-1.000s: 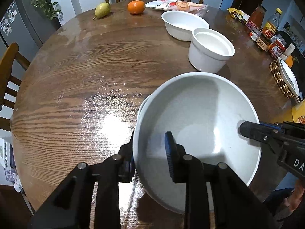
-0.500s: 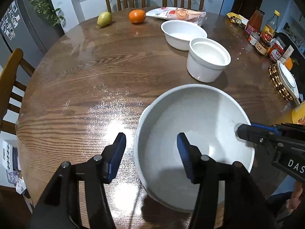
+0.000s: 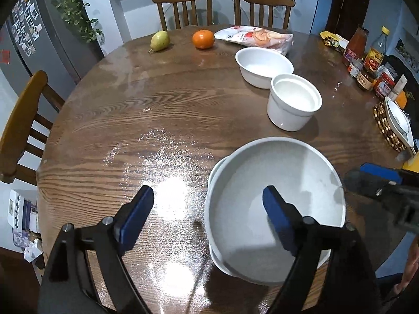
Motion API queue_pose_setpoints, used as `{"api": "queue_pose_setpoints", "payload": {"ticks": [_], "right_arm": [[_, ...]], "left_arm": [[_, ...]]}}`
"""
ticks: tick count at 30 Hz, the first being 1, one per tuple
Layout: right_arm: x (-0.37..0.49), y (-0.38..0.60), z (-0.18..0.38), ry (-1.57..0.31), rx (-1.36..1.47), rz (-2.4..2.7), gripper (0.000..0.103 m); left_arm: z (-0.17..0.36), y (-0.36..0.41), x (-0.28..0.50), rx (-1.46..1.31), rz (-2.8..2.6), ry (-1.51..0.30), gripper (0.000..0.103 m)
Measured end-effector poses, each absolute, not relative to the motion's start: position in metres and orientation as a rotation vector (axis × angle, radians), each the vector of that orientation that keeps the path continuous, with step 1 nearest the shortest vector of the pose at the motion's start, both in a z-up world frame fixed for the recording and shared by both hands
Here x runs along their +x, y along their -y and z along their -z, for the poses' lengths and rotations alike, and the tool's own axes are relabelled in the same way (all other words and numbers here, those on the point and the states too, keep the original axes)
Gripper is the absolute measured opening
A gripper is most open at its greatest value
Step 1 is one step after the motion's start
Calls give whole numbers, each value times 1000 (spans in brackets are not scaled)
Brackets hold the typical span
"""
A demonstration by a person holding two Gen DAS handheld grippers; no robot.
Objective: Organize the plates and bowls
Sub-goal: 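Open both grippers and release the large white bowl, then regrasp the large white bowl rim with both grippers and reseat it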
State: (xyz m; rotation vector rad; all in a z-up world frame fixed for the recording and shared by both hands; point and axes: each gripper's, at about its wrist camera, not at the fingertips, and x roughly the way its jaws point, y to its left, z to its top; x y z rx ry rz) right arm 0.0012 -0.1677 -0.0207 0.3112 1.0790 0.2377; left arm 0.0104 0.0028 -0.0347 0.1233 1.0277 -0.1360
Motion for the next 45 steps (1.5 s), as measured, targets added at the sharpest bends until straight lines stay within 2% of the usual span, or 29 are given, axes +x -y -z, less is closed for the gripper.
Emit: {"api": "queue_pose_setpoints", "payload": {"ticks": [6, 38, 45], "right_arm": [[-3, 182, 15, -1058, 345, -223, 58], [0, 226, -26, -949, 338, -97, 59], [6, 212, -17, -996, 349, -179, 59]], "left_arm": [[30, 2, 10, 141, 112, -1016, 102], [2, 32, 37, 215, 198, -927, 102], [7, 28, 41, 196, 245, -966, 101]]}}
